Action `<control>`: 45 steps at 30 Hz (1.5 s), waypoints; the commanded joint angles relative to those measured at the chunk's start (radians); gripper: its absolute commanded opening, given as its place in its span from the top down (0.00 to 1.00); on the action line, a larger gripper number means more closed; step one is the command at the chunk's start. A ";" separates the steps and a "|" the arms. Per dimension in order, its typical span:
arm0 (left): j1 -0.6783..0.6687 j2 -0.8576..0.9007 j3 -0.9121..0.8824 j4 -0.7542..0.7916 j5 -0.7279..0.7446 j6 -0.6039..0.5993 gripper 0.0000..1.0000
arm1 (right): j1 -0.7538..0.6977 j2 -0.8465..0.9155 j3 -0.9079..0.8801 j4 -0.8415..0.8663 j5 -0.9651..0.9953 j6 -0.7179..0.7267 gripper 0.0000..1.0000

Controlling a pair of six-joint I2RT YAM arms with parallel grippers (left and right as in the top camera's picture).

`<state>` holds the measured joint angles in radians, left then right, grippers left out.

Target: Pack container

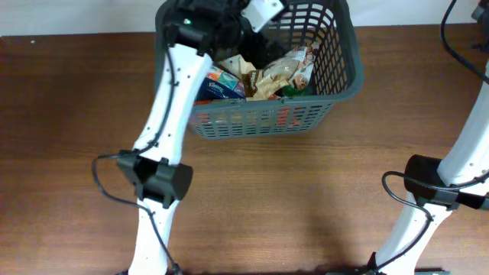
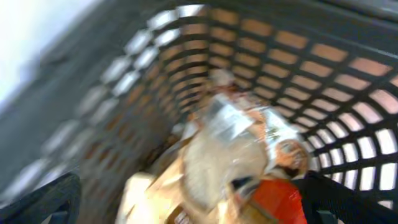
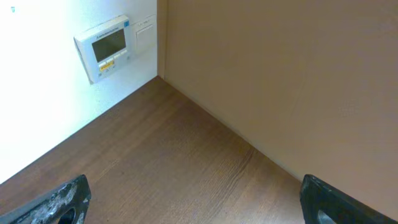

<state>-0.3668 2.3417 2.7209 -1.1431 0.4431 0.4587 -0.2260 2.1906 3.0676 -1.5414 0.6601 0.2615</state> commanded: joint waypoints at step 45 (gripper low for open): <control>0.365 -0.475 0.013 -0.450 -0.654 -0.290 0.01 | -0.003 -0.024 0.005 0.001 -0.002 0.010 0.01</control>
<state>-0.0040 1.9316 2.7285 -1.6089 -0.2092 0.1848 -0.2260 2.1906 3.0676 -1.5414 0.6601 0.2611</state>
